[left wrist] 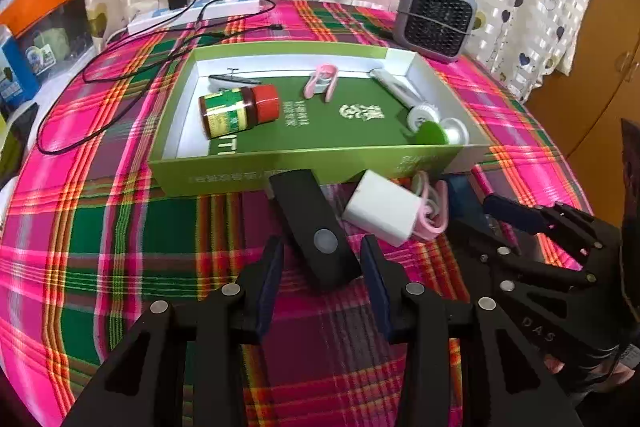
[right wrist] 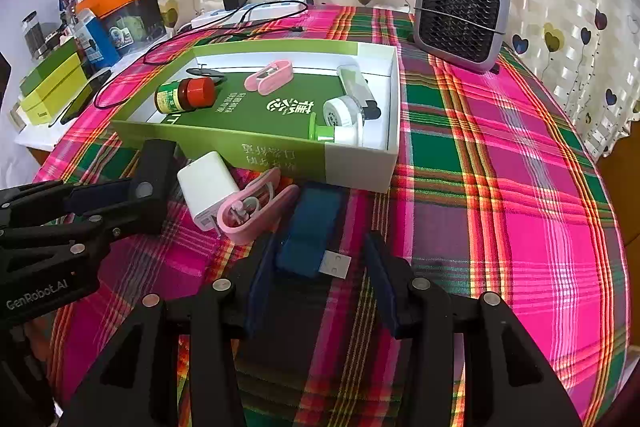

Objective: Organize rigid objects
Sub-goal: 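Grasp the black block with left tool while right tool grips the blue USB stick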

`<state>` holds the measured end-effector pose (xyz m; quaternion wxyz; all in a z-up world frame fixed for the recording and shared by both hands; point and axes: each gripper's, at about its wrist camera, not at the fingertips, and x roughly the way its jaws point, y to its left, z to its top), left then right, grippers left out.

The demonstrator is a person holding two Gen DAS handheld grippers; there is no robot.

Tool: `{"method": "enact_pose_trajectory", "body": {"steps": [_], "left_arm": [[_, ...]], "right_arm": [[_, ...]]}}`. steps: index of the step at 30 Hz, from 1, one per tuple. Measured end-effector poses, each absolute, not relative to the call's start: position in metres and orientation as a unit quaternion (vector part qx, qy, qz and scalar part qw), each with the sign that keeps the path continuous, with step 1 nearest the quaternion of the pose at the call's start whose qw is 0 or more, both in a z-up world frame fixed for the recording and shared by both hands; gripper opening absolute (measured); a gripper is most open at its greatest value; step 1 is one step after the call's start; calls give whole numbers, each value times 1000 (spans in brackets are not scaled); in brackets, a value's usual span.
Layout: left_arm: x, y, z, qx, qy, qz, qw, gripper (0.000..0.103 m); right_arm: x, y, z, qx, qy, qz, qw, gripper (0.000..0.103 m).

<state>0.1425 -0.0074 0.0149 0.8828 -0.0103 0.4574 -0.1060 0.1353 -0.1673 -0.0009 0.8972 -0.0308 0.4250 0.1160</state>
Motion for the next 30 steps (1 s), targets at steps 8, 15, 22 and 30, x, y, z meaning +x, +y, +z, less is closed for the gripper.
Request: {"method": "enact_pose_trajectory", "body": {"steps": [8, 15, 22, 30], "left_arm": [[148, 4, 11, -18, 458, -99, 883, 39], [154, 6, 10, -16, 458, -97, 884, 39], [155, 9, 9, -17, 451, -102, 887, 39], [155, 12, 8, -24, 444, -108, 889, 38]], "right_arm": [[140, -169, -1, -34, 425, 111, 898, 46], [142, -172, -1, -25, 426, 109, 898, 46], [145, -172, -2, -44, 425, 110, 897, 46], [146, -174, -2, -45, 425, 110, 897, 46]]}}
